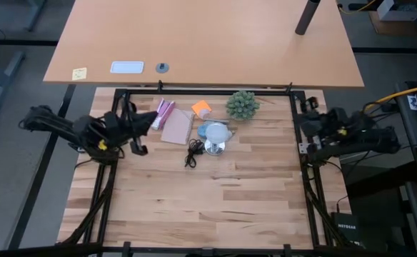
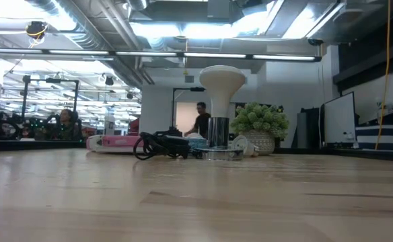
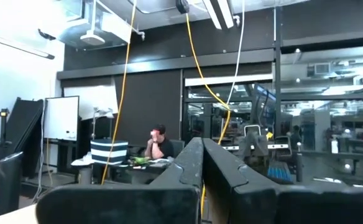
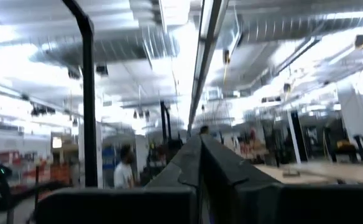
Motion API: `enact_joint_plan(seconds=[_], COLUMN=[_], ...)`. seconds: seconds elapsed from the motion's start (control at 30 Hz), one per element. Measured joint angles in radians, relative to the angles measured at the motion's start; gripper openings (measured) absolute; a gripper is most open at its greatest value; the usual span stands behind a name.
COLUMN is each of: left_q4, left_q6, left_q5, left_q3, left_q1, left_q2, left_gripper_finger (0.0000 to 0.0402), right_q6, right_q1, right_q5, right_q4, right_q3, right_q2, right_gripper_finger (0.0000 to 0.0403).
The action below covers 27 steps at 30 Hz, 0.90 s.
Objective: Screw lightbulb
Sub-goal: Remove the lightbulb from the silver lamp socket
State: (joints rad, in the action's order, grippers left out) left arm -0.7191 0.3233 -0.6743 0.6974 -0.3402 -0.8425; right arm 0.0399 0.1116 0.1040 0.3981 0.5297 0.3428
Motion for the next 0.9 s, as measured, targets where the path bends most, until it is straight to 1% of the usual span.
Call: enact_joint_plan(seconds=[0.2,0.37,0.4,0.47,0.53,0.6,0.67,0.7,0.77,0.8,0.9], left_q4=[0.009,0.024,0.058,0.185,0.375,0.555,0.670,0.696,0.701,0.673,0.517], left_q6=[0.002,-0.003,-0.008,-0.035,-0.118,-0.241,-0.375,-0.433,-0.520,-0.553,-0.631], left_q5=[0.000,0.000,0.001,0.000,0.000,0.002,0.001,0.001,0.001,0.002,0.000], left_q3=[0.000,0.000,0.000,0.000,0.000,-0.009,-0.034,-0.051,-0.091,-0.114,-0.160], left_q1=[0.000,0.001,0.001,0.001,0.001,0.000,0.000,0.001,0.009,0.018,0.062], left_q2=[0.056,0.062,0.063,0.064,0.058,0.038,0.009,-0.010,-0.060,-0.092,-0.213], left_gripper_finger=[0.0000,0.0000,0.0000,0.0000,0.0000,0.0000,0.0000,0.0000,0.0000,0.0000,0.0000], right_q6=[0.000,-0.001,-0.001,-0.002,-0.002,0.006,0.041,0.068,0.117,0.133,0.145], right_q1=[-0.001,-0.001,-0.001,-0.001,-0.001,-0.001,-0.001,-0.001,-0.001,-0.001,0.000], right_q5=[0.000,0.000,0.000,0.000,0.000,0.000,0.000,0.000,0.000,0.001,0.028], right_q4=[0.007,-0.017,-0.046,-0.149,-0.288,-0.427,-0.509,-0.522,-0.500,-0.454,-0.276], right_q3=[0.000,0.000,0.001,0.001,0.001,0.001,-0.004,-0.017,-0.054,-0.072,-0.141], right_q2=[-0.078,-0.091,-0.091,-0.091,-0.090,-0.087,-0.059,-0.043,-0.004,0.021,0.112], right_gripper_finger=[0.0016,0.0016,0.0016,0.0016,0.0016,0.0016,0.0016,0.0016,0.0016,0.0016,0.0016])
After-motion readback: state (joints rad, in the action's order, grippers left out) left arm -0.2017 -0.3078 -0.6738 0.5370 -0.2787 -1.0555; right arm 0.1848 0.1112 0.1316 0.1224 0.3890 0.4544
